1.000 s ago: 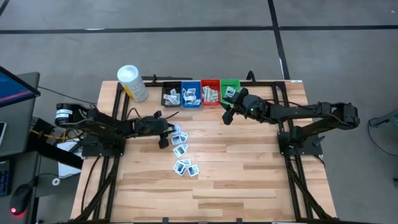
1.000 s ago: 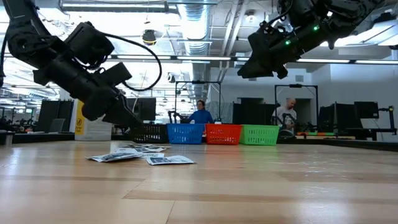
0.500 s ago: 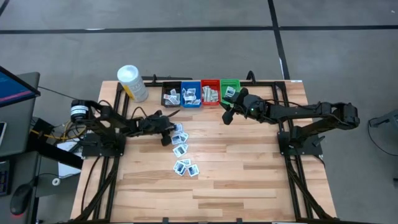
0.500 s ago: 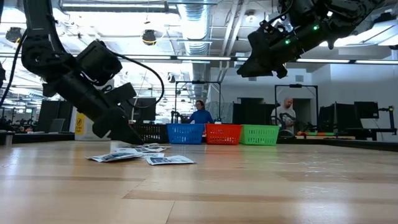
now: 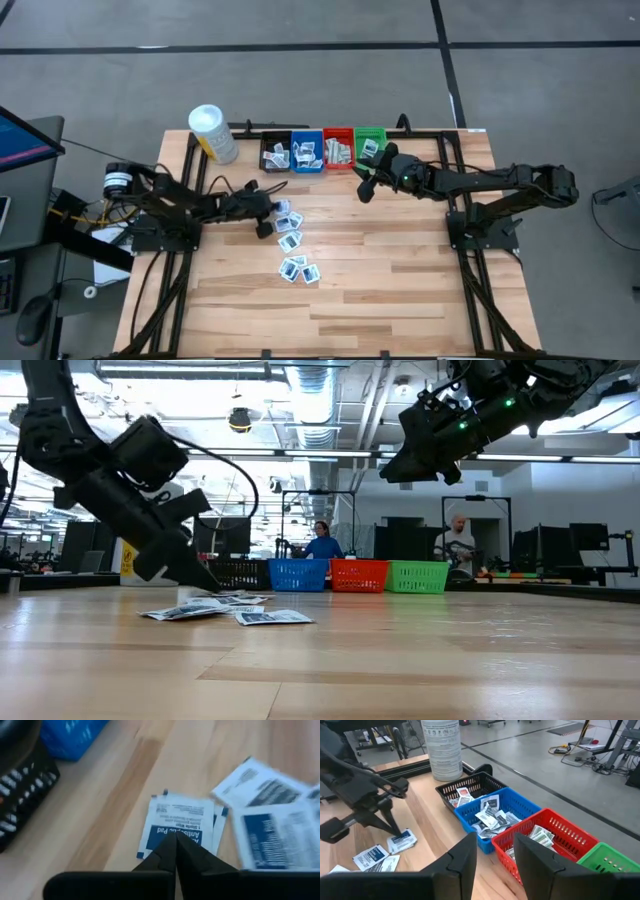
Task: Pick & Place First Aid Supplies
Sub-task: Put the blue alcohol pad into the green bin
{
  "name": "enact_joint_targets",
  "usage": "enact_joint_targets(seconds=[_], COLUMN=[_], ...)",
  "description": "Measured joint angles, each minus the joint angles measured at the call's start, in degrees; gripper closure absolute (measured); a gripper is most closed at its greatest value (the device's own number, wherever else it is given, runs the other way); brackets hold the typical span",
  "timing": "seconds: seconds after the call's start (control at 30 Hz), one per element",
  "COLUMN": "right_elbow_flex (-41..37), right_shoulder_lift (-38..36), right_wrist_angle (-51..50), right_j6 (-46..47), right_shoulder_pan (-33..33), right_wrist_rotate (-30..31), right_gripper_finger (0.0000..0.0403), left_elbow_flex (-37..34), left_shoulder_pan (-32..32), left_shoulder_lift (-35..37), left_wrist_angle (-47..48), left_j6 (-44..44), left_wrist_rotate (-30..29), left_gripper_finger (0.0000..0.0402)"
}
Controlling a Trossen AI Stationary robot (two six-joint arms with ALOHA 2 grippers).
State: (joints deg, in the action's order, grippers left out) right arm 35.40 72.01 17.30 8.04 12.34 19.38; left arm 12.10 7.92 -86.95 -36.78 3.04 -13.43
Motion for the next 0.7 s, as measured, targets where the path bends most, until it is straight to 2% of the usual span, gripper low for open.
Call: enact_joint_targets(seconds=[0.23,0.4,0.53,0.7], right_elbow_flex=[0.0,0.0,0.0,0.0], right_shoulder_lift=[0.0,0.0,0.0,0.0], right_wrist_angle=[0.0,0.0,-0.02,-0.02], right_j6=[-0.01,-0.01,-0.01,-0.01], right_shoulder_pan=[0.0,0.0,0.0,0.0], right_wrist_rotate=[0.02,0.02,0.02,0.02], right_gripper_finger=[0.028,0.028,0.028,0.028], left_elbow_flex=[0.07,0.13,0.13,0.18], left_shoulder_pan=[-1.96,-1.96,-0.99,1.16], left_shoulder_lift=[4.39,4.87,4.87,4.87], left_wrist_angle=[-0.85,-1.01,-1.11,-1.27], left_j6=[1.27,2.65,0.93,0.8], left_wrist_rotate=[-1.58,-1.39,-0.43,1.94], left_gripper_finger=[0.0399,0.0395,0.0375,0.0328])
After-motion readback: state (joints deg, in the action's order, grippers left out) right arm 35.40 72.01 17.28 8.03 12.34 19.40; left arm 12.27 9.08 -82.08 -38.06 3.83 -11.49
